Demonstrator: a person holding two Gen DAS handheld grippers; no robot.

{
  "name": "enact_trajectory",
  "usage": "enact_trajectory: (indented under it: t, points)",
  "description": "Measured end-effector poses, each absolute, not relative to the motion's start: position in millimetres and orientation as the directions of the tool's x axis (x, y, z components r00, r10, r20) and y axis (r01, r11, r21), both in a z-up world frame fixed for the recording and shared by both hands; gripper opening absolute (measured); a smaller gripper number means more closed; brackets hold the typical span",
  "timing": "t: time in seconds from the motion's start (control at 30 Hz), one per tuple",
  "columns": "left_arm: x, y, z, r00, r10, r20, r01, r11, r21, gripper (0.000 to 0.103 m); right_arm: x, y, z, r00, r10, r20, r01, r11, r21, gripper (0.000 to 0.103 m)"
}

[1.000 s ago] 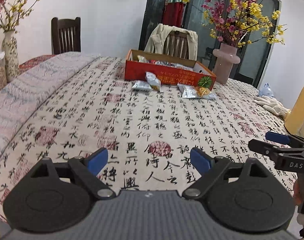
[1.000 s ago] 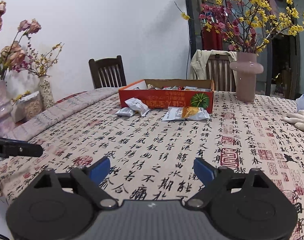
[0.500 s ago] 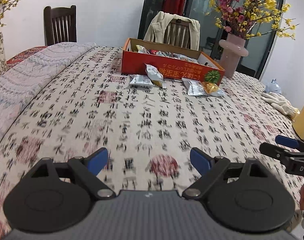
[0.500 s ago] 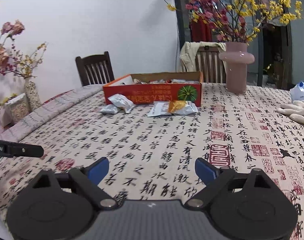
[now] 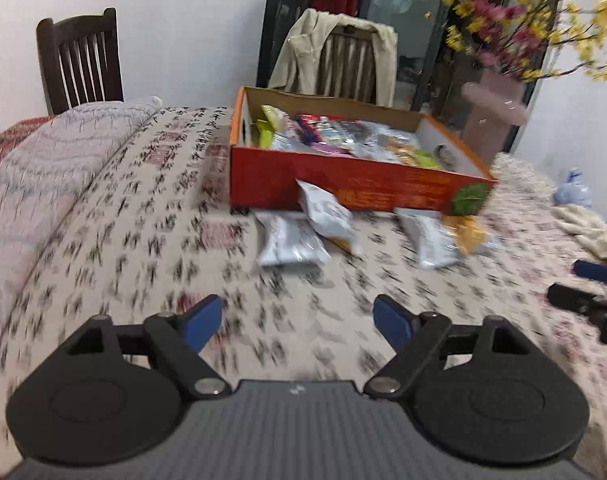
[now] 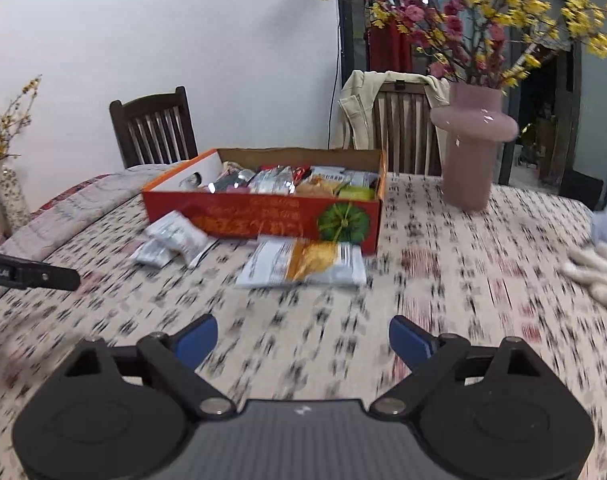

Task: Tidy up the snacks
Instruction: 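Grasp a white sachet with the left tool while the right tool grasps the gold crisp packet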

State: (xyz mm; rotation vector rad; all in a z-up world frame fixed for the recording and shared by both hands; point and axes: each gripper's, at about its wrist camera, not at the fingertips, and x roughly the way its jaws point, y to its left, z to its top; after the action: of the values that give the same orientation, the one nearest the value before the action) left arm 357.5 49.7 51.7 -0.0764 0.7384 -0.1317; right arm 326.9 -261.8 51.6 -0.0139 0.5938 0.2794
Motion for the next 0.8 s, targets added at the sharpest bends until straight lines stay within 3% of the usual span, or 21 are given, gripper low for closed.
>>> enact_trajectory:
  t: [0.33,0.47,0.6,0.8]
  points:
    - [447,43,20,0.700,-0.156,-0.697,0.146,0.987,-0.075,0.065,443,-251,27,0.730,0.268,-0.628,-0.255,0.960,0.112,0.093]
    - [459,45,12,0.689,-0.190,-0.699,0.174,0.980,-0.096,0.064,472,-247,12,0.714,0.275,-0.644,-0.243,0.960,0.141,0.090]
    - [458,40,11,0.704,-0.190,-0.684,0.195,0.978,-0.070,0.042,482,-246,4,0.713,0.285,-0.640,-0.244,0.958,0.154,0.076]
    - [447,45,12,0.701,-0.190,-0.687,0.170,0.981,-0.098,0.041,476,-245,9,0.718,0.301,-0.628,-0.269,0.951,0.149,0.056]
